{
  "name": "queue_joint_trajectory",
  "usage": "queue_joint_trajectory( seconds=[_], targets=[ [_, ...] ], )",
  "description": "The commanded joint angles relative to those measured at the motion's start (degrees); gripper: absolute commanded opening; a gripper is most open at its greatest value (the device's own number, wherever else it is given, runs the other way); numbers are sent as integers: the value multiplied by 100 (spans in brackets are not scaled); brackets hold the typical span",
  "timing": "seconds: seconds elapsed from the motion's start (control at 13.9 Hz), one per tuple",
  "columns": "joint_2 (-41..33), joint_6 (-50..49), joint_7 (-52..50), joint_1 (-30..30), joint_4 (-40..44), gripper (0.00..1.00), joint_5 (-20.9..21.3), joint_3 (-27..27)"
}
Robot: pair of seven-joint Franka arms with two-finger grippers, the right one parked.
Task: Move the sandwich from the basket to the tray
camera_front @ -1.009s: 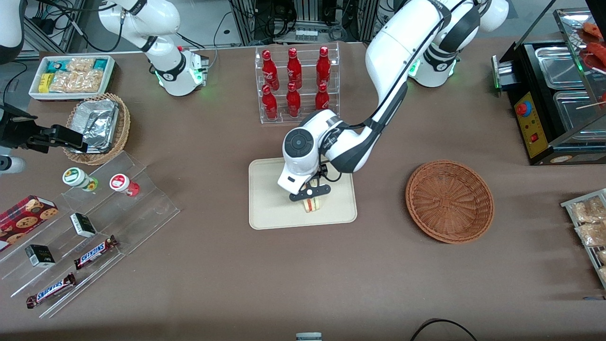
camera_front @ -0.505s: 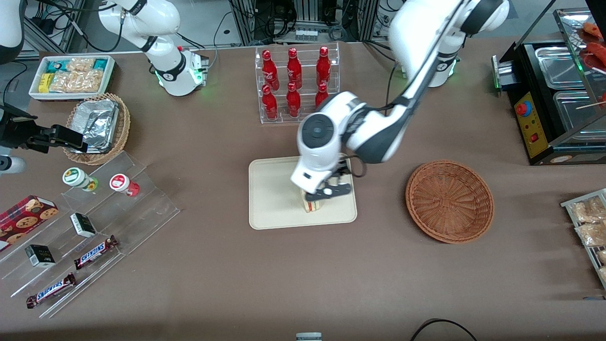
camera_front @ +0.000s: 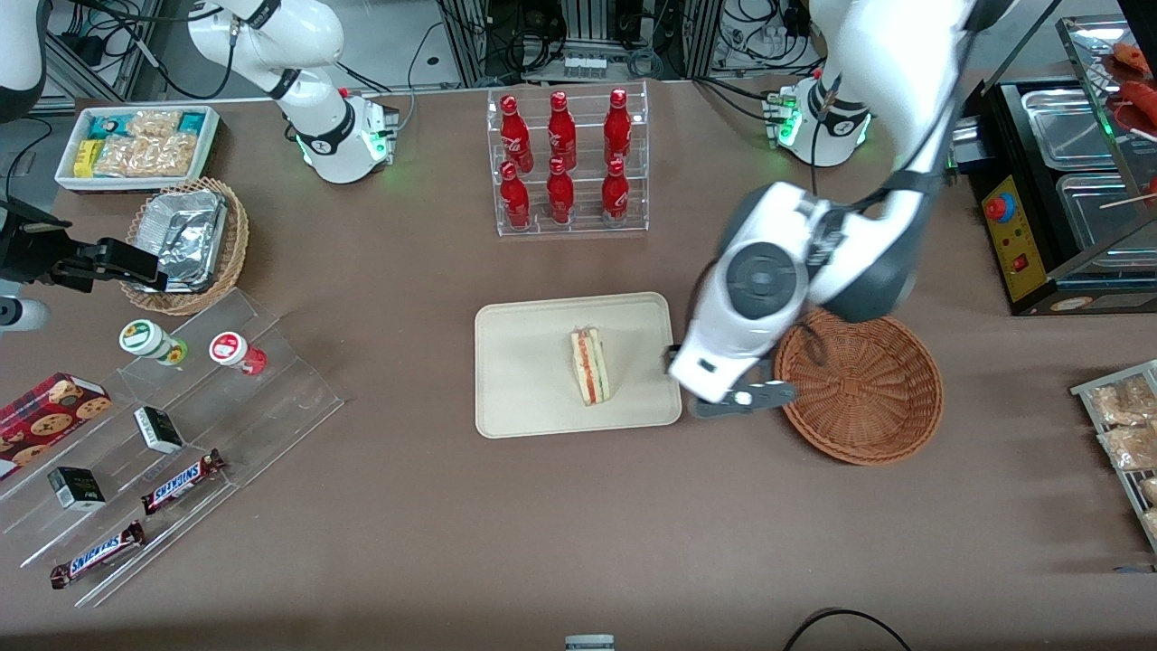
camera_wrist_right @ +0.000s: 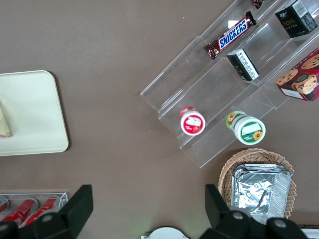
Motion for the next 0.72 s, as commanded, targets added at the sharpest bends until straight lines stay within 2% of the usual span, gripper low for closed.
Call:
queue_joint_trajectory(
  seconds=[0.0,0.43,0.65],
  targets=[
    [-763,-7,804,512,-815,100,-128,-43],
    [-1922,-121,2123,1364,-1869,100,-251,-17],
    [-2372,-892,2633,1778,-1863,100,-251,-52]
  ],
)
